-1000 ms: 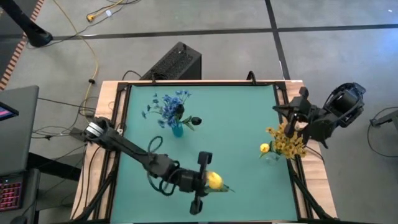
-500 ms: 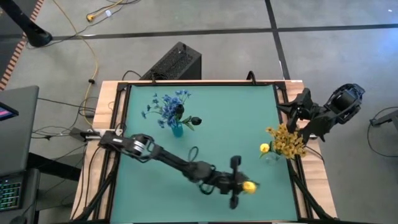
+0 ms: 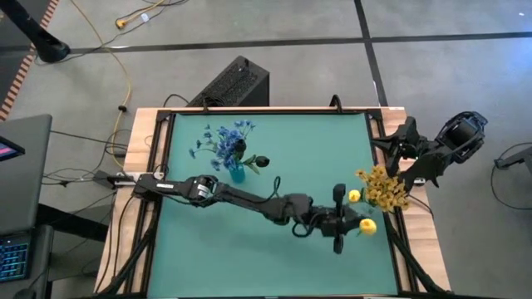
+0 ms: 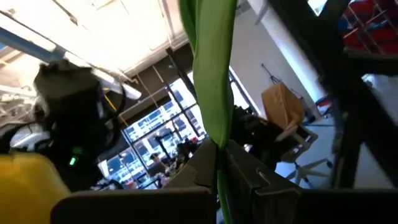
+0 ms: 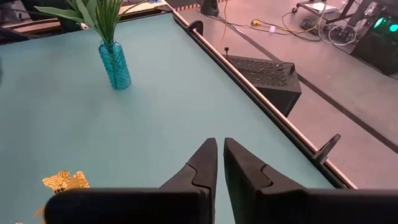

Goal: Sort flowers into vase by color
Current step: Put the yellow flower into the transparent vase

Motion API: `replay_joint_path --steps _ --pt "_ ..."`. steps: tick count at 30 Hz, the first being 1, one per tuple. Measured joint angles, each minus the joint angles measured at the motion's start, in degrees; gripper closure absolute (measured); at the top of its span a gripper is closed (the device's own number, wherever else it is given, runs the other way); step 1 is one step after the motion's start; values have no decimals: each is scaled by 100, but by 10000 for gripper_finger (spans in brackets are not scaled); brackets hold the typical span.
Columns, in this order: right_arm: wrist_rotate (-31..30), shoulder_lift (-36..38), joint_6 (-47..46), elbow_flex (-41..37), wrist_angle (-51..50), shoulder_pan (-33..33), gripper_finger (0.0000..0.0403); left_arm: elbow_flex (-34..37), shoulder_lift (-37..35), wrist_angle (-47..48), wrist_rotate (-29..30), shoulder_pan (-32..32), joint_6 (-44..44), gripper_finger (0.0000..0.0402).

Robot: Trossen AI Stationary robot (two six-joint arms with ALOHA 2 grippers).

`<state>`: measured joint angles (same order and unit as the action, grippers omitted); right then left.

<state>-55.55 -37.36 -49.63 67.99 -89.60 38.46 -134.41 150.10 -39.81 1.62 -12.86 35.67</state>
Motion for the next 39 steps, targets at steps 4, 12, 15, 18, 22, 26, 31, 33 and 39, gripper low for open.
replay_joint_path --steps 4,12,15,18,22,26,31,33,39 --pt "0 0 65 0 -2 0 348 4 11 19 -213 221 -197 401" --pt "9 -2 153 0 0 0 348 4 11 39 -605 464 -441 401" --pt "11 -2 163 0 0 0 347 4 11 42 -854 461 -448 401" --pt "12 -2 191 0 0 0 347 7 11 96 -889 449 -213 401" --pt "13 -2 210 0 -2 0 347 11 11 144 -889 450 -165 401" --pt "13 -2 210 0 -1 0 347 46 10 135 -888 452 -158 401" --pt "15 -2 210 0 0 0 347 81 9 150 -912 450 -86 401" --pt "15 -2 209 0 -1 0 347 81 7 111 -1027 450 23 401" --pt "15 -2 208 0 0 0 347 81 7 6 -1186 417 230 401"
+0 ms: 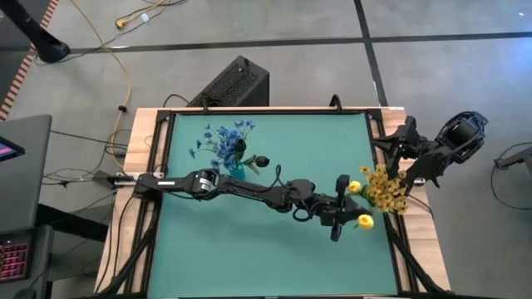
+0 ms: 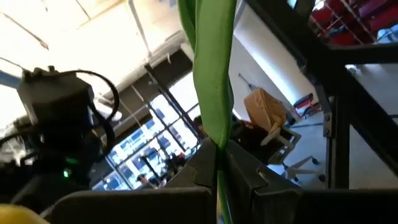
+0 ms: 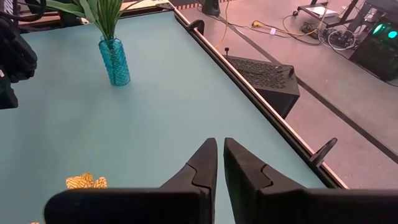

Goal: Sort flowers into vase by color
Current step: Put the yellow flower into the transparent vase

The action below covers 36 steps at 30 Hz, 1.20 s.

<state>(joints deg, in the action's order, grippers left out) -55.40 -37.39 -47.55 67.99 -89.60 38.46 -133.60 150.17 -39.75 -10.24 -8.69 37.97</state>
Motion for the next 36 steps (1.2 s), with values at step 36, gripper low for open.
replay_joint_path --steps 36 --pt "2 -2 -48 0 -1 1 347 0 -2 708 -455 308 -375 402"
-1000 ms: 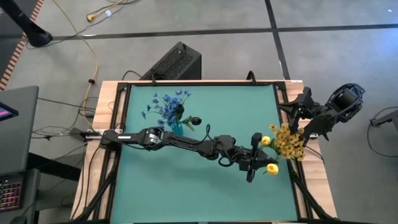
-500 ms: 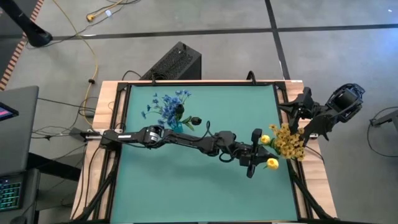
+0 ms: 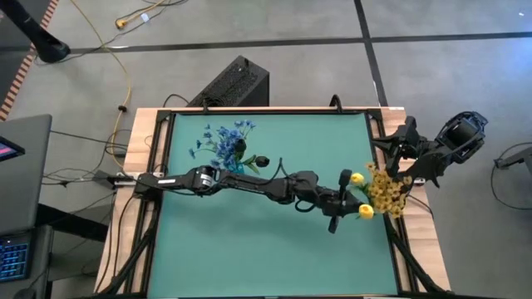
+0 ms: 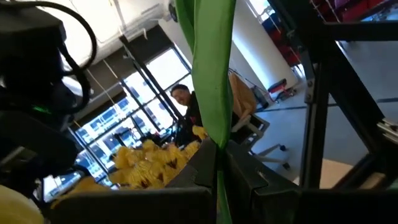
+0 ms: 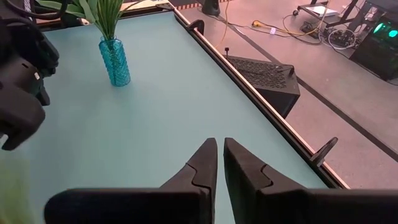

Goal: Sort flowers into vase by color
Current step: Put the yellow flower into the transparent vase

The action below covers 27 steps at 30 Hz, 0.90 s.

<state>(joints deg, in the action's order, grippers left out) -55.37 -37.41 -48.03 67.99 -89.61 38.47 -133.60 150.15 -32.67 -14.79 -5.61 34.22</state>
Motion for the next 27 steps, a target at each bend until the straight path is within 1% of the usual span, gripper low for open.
replay_joint_path --steps 8,14,16,22,27 --pt "-4 0 0 0 1 1 347 0 -4 243 7 9 0 402" --pt "-9 0 -2 0 1 -1 347 0 -4 426 275 33 -109 401" --pt "-9 0 -2 0 2 -1 347 0 -4 510 358 59 -211 401" --pt "-13 0 -1 0 3 -1 347 0 -4 693 363 160 -680 401" --pt "-12 0 -2 0 3 -1 347 0 -4 704 366 185 -803 401"
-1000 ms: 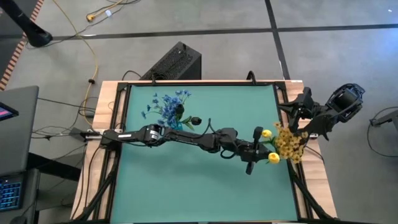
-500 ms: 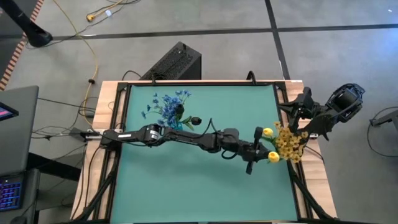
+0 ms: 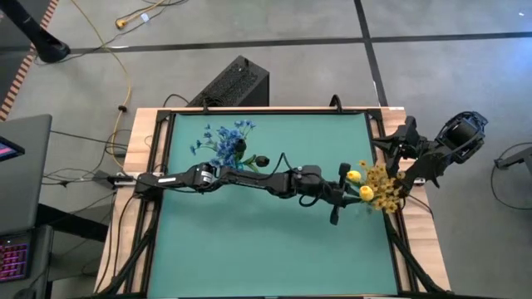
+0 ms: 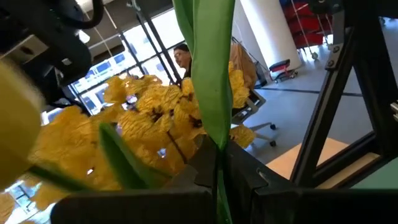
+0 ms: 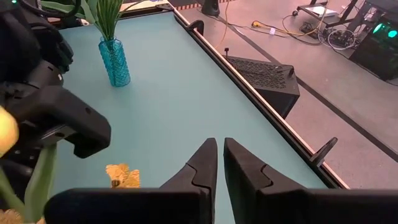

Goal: Sort flowers into vase by color
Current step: Put the yellow flower into the transparent vase

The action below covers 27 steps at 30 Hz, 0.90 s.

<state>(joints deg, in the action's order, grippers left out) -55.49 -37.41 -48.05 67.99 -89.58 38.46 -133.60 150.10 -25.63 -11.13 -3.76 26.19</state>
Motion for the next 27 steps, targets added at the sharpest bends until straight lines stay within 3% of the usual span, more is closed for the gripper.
replay_joint_path --steps 27 --pt "5 0 -7 0 17 0 347 0 0 281 1 -58 -132 401"
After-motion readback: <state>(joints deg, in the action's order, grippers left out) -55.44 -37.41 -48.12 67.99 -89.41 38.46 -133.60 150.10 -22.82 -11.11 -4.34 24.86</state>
